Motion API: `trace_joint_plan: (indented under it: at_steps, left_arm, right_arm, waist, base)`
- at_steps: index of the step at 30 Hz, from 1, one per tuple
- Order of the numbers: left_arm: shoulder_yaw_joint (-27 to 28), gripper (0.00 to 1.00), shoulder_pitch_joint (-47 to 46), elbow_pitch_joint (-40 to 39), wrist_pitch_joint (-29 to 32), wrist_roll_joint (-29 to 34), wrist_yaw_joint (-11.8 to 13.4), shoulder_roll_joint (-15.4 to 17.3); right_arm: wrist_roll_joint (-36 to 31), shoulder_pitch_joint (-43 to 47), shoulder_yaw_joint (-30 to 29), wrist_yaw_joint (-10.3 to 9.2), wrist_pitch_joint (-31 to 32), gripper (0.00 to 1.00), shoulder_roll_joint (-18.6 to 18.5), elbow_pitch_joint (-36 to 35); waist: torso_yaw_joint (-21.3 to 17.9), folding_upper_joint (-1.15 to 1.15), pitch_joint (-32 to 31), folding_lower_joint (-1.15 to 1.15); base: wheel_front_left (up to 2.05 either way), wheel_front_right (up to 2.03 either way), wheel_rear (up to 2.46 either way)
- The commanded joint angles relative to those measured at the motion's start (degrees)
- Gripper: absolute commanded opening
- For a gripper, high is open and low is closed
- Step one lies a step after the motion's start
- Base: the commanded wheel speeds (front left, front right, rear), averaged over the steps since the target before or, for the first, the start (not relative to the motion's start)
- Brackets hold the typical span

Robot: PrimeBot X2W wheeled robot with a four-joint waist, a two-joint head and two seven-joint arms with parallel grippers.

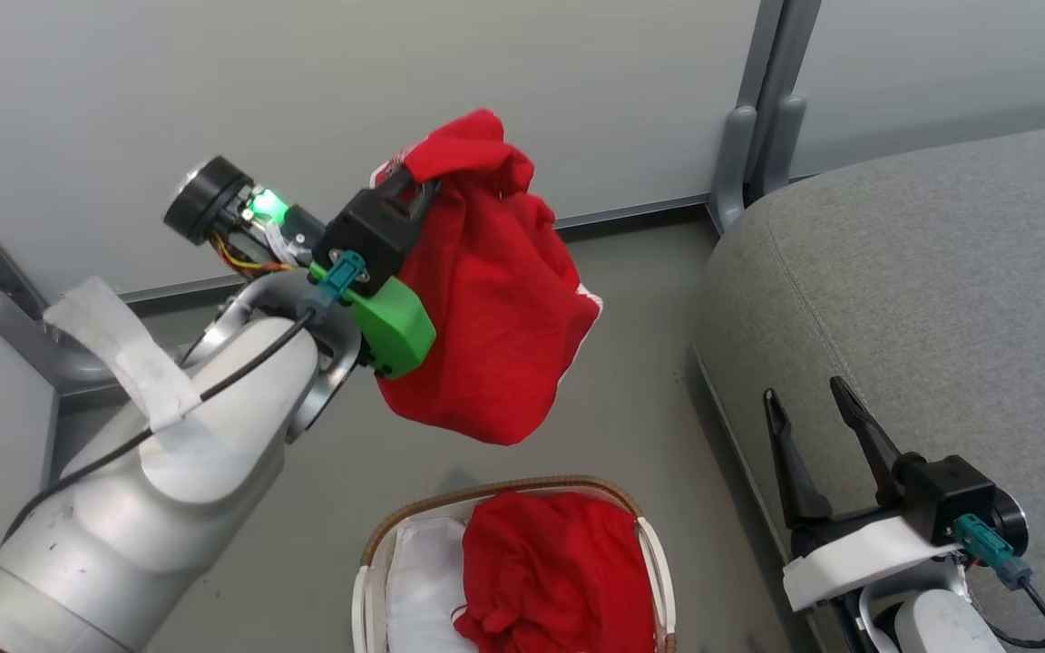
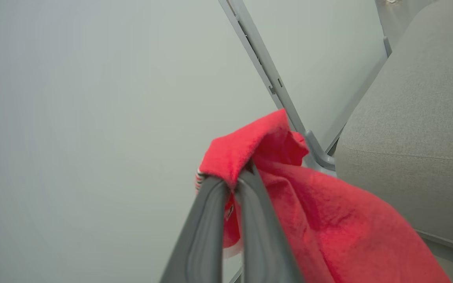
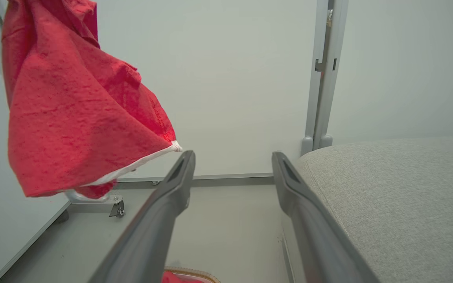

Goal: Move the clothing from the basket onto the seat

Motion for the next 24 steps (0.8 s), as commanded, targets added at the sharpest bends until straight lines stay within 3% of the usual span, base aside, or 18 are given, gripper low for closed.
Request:
trace_joint_plan:
  at_steps: [1,9,17,24]
  left_arm:
    - [0.35,0.0,-1.45,-0.59,0.5,0.27,-0.22,0.35]
    - [0.96,0.0,-5.04,-3.02,2.48,-0.39,-0.2,0.1]
    - [-0.33,0.0,-4.17,-4.77,2.92,-0.62,-0.54,-0.55]
    - [-2.13,0.0,-3.12,-5.23,2.86,-0.07,-0.88,-1.24]
  right_arm:
    - [-0.48,0.14,0.21,-0.04,-0.13,1.0,-0.25,0.0]
    - [0.39,-1.99,3.74,-0.04,-0.13,1.0,-0.21,-1.18]
    - [-0.66,-7.97,10.87,-0.04,-0.13,1.0,-0.24,-2.4]
    - [-4.2,-16.63,17.14,-0.04,-0.12,1.0,-0.22,7.98]
  waist:
    - [-0.18,0.0,-0.09,0.01]
    - [-0.63,0.0,-0.34,0.01]
    - [-0.25,0.0,-0.42,0.01]
    - [0.78,0.0,-0.57,0.01]
  base:
    - [0.0,0.0,0.0]
    - [0.0,0.0,0.0]
    - [0.0,0.0,0.0]
    - [0.0,0.0,0.0]
